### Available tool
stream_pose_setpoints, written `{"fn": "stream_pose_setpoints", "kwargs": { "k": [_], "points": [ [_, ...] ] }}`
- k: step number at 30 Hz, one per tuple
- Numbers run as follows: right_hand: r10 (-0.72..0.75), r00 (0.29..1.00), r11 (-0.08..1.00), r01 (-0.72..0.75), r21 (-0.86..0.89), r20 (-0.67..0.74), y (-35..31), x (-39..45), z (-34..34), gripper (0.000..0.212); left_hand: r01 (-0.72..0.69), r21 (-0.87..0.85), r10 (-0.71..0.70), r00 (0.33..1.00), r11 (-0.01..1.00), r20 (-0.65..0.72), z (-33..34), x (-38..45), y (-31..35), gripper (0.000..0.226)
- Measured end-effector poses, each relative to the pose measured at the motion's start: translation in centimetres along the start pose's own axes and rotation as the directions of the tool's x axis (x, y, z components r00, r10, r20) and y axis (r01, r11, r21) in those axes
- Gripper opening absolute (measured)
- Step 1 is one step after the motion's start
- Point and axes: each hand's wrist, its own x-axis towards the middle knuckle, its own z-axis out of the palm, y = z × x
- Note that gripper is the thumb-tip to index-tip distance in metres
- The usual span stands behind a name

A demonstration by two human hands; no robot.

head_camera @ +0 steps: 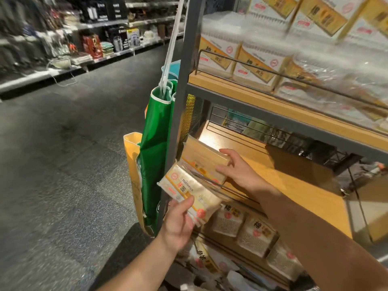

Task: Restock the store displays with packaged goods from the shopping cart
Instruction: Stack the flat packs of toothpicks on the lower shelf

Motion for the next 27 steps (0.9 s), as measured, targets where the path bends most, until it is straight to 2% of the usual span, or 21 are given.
{"fn": "stream_pose_setpoints", "kwargs": {
  "k": [2, 3, 5, 6, 8, 9, 13, 17, 21, 24, 27],
  "points": [
    [-0.001, 0.997, 0.999, 0.005, 0.041, -0.079, 0.4, 0.5, 0.1, 0.036, -0.028, 0.011, 0.028, 0.999, 1.000, 0.017, -0.2, 0.1, -0.2, 0.058],
    [0.004, 0.996, 0.999, 0.000, 0.048, -0.085, 0.8, 0.8, 0.2, 0.034, -0.041, 0.027, 0.041, 0.999, 0.999, 0.019, -0.3, 0.2, -0.5, 0.059],
    [0.022, 0.999, 0.999, -0.021, 0.036, -0.035, 1.5, 1.2, 0.0, 0.043, -0.074, 0.071, 0.076, 0.996, 0.995, -0.036, -0.1, 0.5, -0.7, 0.070],
    [0.018, 1.000, 0.999, -0.018, 0.033, 0.007, 1.6, 1.4, -0.1, 0.054, -0.071, 0.073, 0.077, 0.994, 0.995, -0.080, 0.0, 0.6, -0.8, 0.079],
    [0.014, 0.998, 0.999, -0.017, 0.041, 0.056, 1.9, 1.7, -0.1, 0.076, -0.051, 0.051, 0.053, 0.998, 0.997, -0.040, 0.0, 0.5, -1.0, 0.077],
    [0.015, 0.998, 0.999, -0.018, 0.052, 0.055, 2.0, 1.9, -0.1, 0.079, -0.024, 0.052, 0.025, 1.000, 0.998, -0.020, 0.2, 0.4, -1.0, 0.077],
    [-0.034, 0.998, 0.991, 0.040, 0.128, -0.053, 2.2, 3.1, -0.1, 0.065, 0.044, 0.051, -0.043, 0.999, 0.998, -0.004, 0.8, 0.5, -1.2, 0.096],
    [-0.097, 0.983, 0.995, 0.090, -0.051, -0.158, 1.9, 3.4, -1.3, 0.069, 0.024, 0.020, -0.025, 1.000, 0.999, 0.015, 1.3, 0.6, -0.9, 0.089],
    [-0.122, 0.992, 0.968, 0.119, -0.220, -0.001, 1.9, 3.3, -2.2, 0.080, 0.006, 0.033, -0.007, 0.999, 0.999, 0.034, 1.3, 1.0, -0.7, 0.087],
    [-0.129, 0.990, 0.957, 0.137, -0.255, 0.049, 1.7, 3.3, -1.3, 0.078, 0.008, 0.027, -0.009, 0.999, 1.000, 0.034, 1.2, 1.1, -0.9, 0.091],
    [-0.145, 0.987, 0.967, 0.127, -0.220, -0.067, 1.5, 3.7, -1.3, 0.065, 0.014, 0.016, -0.015, 0.999, 1.000, 0.048, 1.5, 1.1, -0.7, 0.090]
  ]
}}
